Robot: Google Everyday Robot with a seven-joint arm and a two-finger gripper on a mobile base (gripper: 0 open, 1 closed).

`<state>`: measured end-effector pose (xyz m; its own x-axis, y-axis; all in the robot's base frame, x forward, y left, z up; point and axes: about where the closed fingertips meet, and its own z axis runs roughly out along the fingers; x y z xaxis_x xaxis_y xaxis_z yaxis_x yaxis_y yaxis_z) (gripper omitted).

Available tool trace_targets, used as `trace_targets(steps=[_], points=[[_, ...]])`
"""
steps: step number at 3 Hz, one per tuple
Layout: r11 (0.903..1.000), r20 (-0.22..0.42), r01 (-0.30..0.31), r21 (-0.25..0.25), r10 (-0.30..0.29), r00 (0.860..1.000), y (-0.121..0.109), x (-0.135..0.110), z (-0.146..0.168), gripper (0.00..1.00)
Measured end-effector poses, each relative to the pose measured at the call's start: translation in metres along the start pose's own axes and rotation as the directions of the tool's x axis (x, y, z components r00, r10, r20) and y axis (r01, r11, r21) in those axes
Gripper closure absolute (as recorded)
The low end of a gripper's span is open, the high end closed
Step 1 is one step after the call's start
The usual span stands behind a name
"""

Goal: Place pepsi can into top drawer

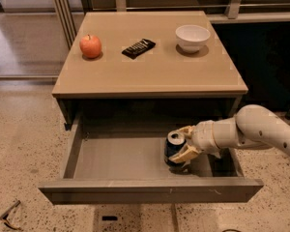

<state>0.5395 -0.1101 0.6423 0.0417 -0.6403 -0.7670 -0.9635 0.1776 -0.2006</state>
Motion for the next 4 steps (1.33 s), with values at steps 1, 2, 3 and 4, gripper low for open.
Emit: trace_targets(steps=[1, 2, 3, 4], points=[[1.0000, 0.000, 0.000, 0.000, 0.000, 1.000, 0.0000, 0.0000, 0.0000, 0.58], [1.0000, 0.000, 0.000, 0.000, 0.000, 1.000, 0.0000, 0.0000, 0.0000, 0.35], [1.0000, 0.000, 0.000, 0.000, 0.000, 1.000, 0.0000, 0.0000, 0.0001, 0.11], [1.0000, 0.000, 0.000, 0.000, 0.000, 1.000, 0.0001, -0.0001, 0.0001, 0.00]])
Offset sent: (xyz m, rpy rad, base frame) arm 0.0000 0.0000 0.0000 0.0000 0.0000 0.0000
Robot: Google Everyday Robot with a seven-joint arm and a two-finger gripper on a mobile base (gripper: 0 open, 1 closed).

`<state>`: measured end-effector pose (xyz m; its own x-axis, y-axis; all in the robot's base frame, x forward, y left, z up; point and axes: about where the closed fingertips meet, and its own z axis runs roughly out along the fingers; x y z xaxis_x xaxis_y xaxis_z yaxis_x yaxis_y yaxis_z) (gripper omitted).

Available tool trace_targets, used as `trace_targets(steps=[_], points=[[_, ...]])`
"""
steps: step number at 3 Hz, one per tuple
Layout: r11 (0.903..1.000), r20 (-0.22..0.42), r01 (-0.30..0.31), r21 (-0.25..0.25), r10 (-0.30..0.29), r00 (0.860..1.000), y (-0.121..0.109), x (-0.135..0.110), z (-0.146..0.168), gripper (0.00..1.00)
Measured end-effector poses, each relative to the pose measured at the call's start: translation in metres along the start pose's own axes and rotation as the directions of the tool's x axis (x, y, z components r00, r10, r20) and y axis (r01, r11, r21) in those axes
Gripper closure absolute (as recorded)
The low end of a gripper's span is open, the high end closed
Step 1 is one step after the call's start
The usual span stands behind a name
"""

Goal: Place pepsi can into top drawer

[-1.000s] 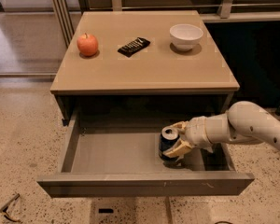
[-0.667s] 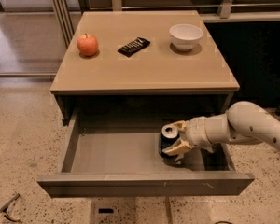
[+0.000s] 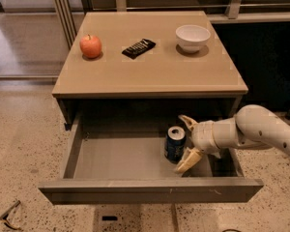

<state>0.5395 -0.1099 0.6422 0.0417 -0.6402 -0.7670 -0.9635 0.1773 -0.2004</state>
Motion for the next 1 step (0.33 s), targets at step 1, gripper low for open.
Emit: trace_targets(steps=[1], points=[[1.0000, 0.000, 0.000, 0.000, 0.000, 1.000, 0.0000, 0.0000, 0.0000, 0.00]])
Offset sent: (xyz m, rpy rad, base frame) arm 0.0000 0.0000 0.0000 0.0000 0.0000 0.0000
